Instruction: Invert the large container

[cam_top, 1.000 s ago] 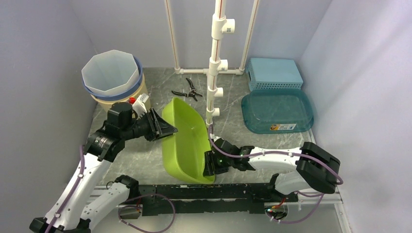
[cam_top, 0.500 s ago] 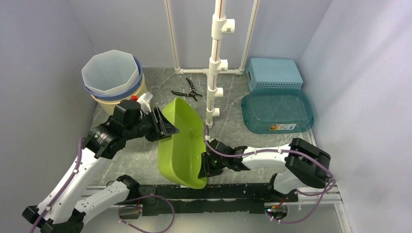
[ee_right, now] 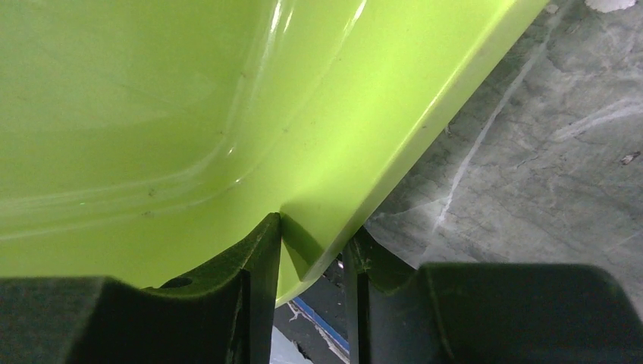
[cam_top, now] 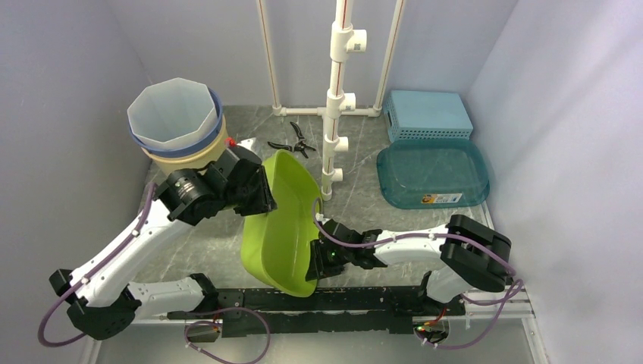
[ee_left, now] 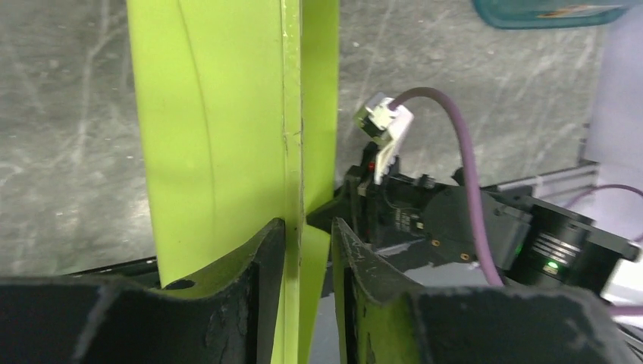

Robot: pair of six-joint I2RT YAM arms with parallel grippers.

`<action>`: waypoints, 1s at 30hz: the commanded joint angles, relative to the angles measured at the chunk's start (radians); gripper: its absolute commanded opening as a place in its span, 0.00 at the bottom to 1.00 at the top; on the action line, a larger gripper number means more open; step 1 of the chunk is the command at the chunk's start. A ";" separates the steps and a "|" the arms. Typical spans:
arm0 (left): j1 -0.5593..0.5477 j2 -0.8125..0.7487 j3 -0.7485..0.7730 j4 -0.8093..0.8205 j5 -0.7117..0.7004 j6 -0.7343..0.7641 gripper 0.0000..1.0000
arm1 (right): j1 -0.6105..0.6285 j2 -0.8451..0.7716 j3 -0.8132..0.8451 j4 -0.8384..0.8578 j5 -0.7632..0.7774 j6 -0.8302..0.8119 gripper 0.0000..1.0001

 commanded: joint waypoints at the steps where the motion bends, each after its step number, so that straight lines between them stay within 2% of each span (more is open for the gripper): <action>1: -0.078 0.106 -0.008 -0.148 -0.103 -0.039 0.32 | 0.035 0.005 0.048 0.164 0.014 -0.083 0.23; 3: -0.095 0.122 0.006 -0.166 -0.131 -0.041 0.29 | 0.034 0.006 0.047 0.166 0.014 -0.083 0.23; 8: -0.136 0.170 0.046 -0.198 -0.181 -0.040 0.30 | 0.034 0.003 0.047 0.173 0.012 -0.081 0.24; 11: -0.149 0.188 0.067 -0.222 -0.208 -0.042 0.22 | 0.035 0.000 0.047 0.184 0.000 -0.083 0.24; 15: -0.153 0.189 0.070 -0.234 -0.226 -0.043 0.03 | 0.035 -0.002 0.048 0.188 -0.007 -0.084 0.26; 20: -0.155 0.169 0.083 -0.259 -0.257 -0.037 0.03 | 0.034 -0.015 0.042 0.196 -0.019 -0.078 0.30; 23: -0.154 0.162 0.100 -0.275 -0.286 -0.020 0.03 | 0.033 -0.028 0.046 0.187 -0.021 -0.075 0.39; 25: -0.155 0.164 0.121 -0.304 -0.316 -0.017 0.03 | 0.029 -0.055 0.040 0.182 -0.017 -0.063 0.53; 30: -0.154 0.172 0.157 -0.368 -0.375 -0.012 0.03 | -0.006 -0.162 -0.002 0.117 0.049 -0.014 0.78</action>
